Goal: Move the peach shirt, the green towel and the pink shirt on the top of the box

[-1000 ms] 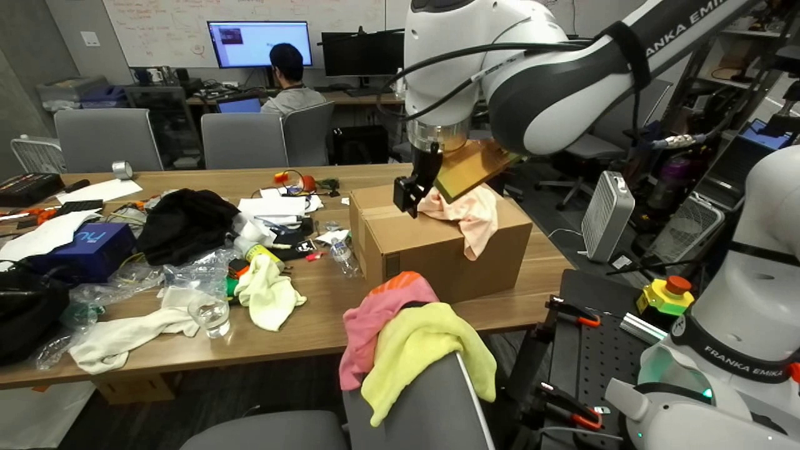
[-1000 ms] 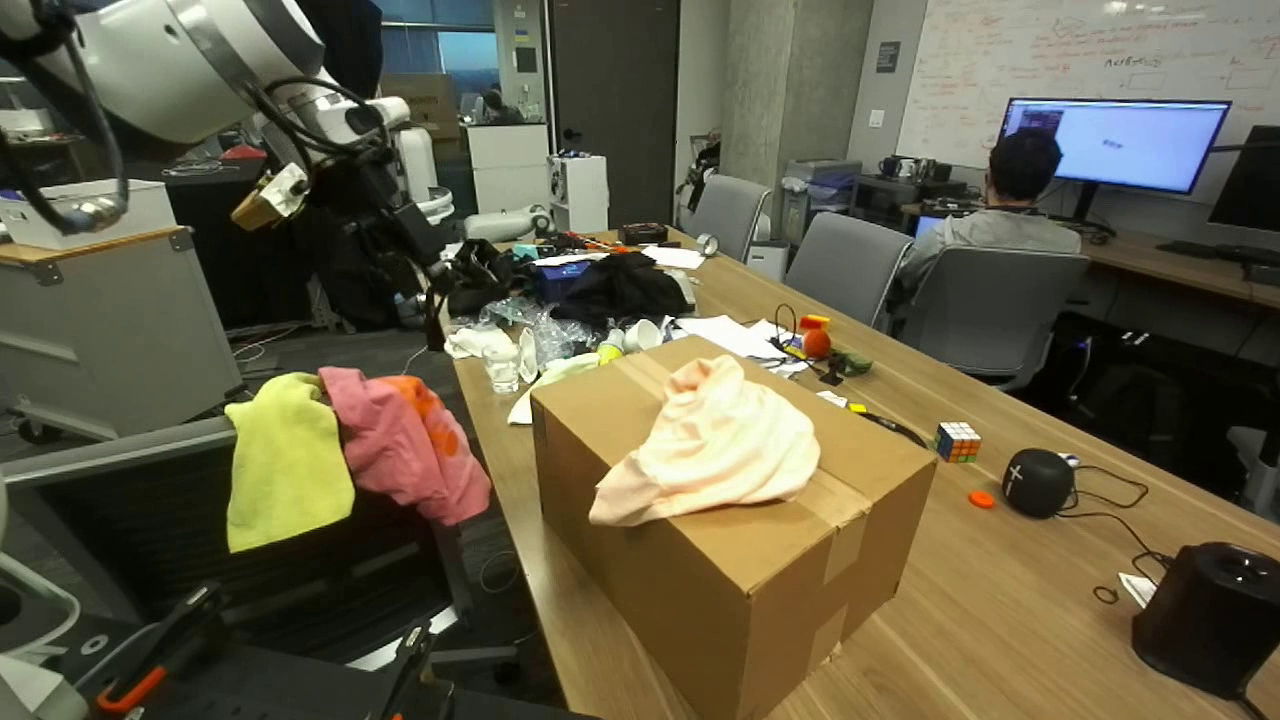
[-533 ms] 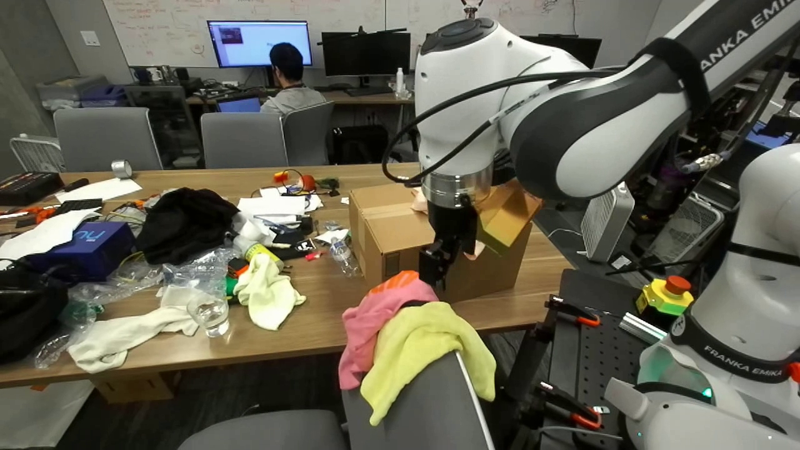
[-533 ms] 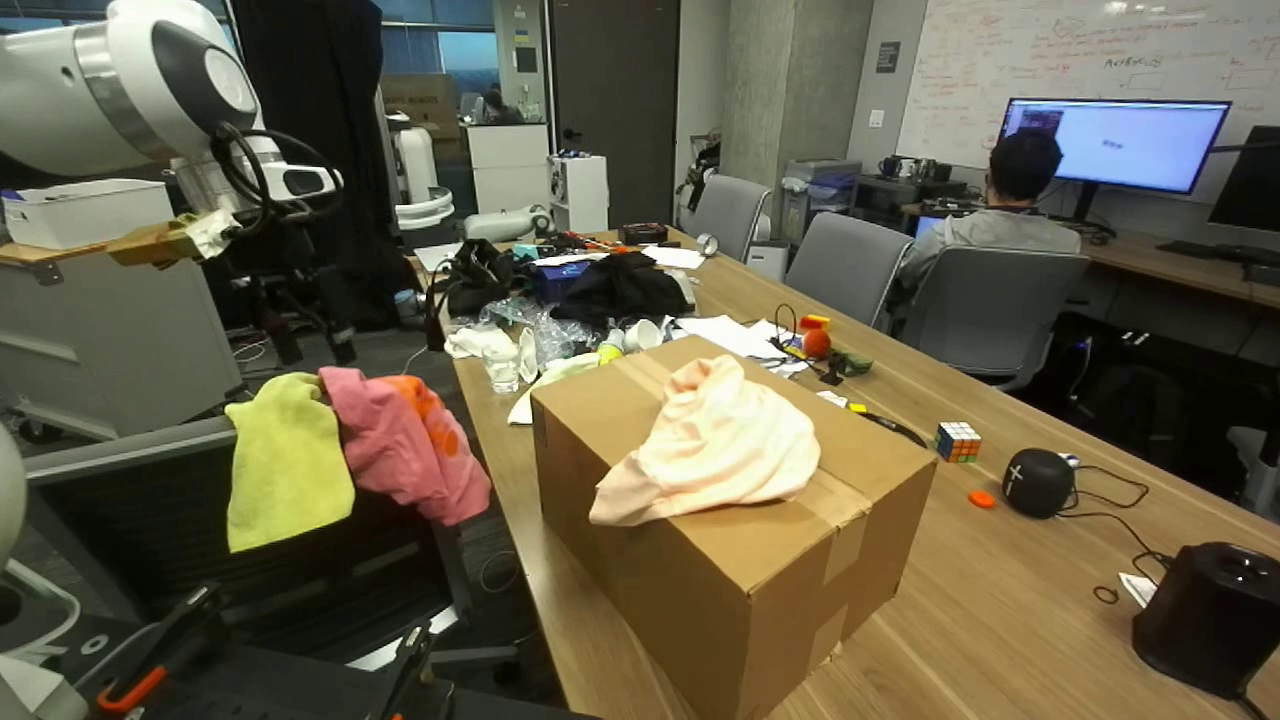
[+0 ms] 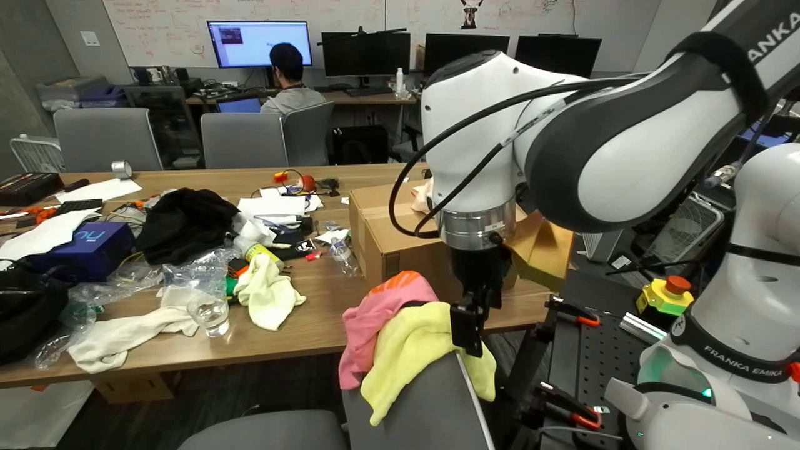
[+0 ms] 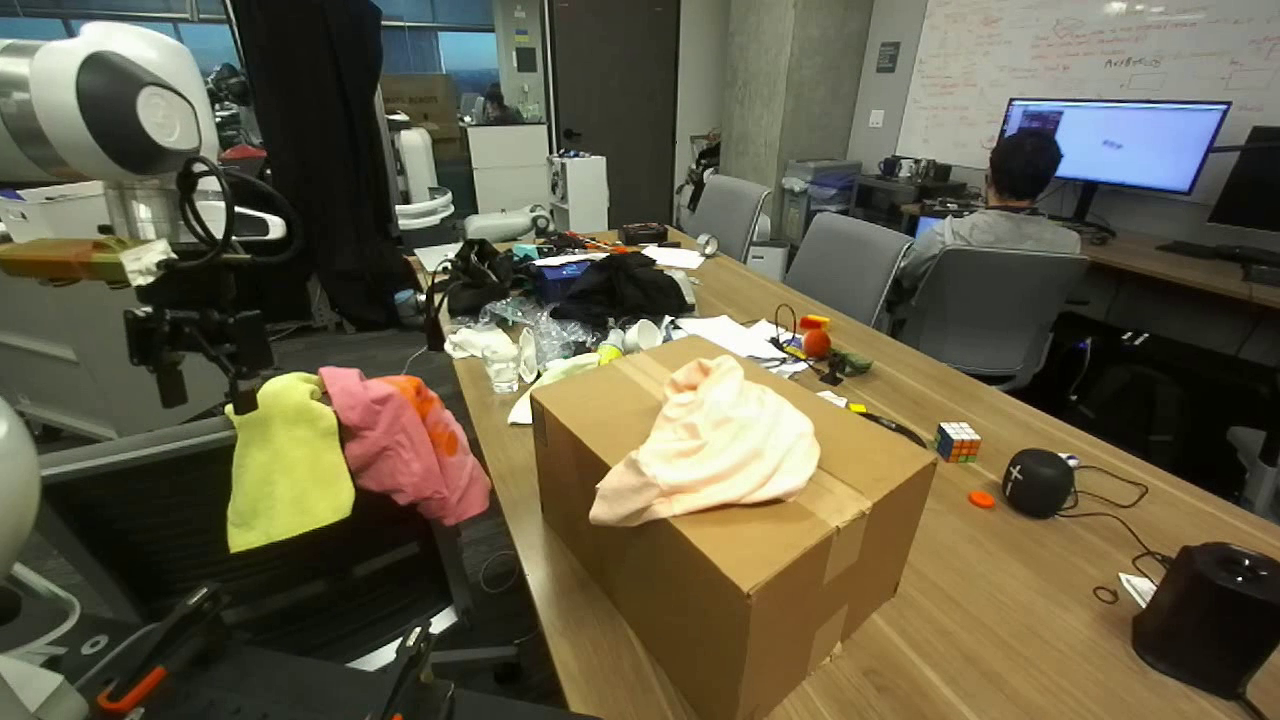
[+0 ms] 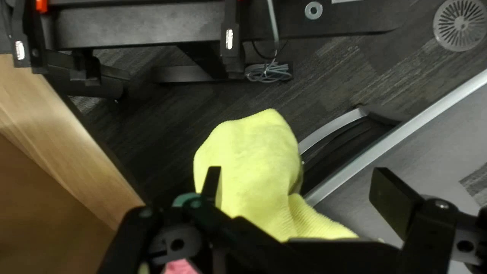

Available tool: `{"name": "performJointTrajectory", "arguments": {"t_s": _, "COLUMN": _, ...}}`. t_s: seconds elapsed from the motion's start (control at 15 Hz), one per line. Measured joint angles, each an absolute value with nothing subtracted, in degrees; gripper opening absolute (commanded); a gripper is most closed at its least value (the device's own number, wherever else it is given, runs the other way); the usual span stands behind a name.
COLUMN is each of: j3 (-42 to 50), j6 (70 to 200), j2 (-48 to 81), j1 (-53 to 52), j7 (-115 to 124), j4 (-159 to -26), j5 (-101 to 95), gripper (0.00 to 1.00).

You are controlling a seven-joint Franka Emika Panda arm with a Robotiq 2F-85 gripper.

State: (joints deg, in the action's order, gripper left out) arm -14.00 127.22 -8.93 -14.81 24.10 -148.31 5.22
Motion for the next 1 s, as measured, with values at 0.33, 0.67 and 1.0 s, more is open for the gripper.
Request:
{"name": "performJointTrajectory", "arguments": {"t_s": 0.33, "j3": -16.92, "j6": 127.88, "j2": -8.91, "j1": -17.72, "j7": 19.42, "j4": -148.70, "j5": 10.00, "gripper": 1.00}}
{"name": "performJointTrajectory", "arguments": {"t_s": 0.67, "j3": -19.30, "j6": 136.91, "j2": -7.61, "j1": -18.34, "j7": 18.97, "j4": -150.88, "j5": 5.32, "gripper": 1.00}}
{"name": "performJointTrajectory", "arguments": {"t_s": 1.0, "j3": -19.35, "j6": 147.85, "j2": -4.40, "j1": -17.00, "j7": 23.01, "j4": -152.51, "j5": -7.41, "gripper": 1.00}}
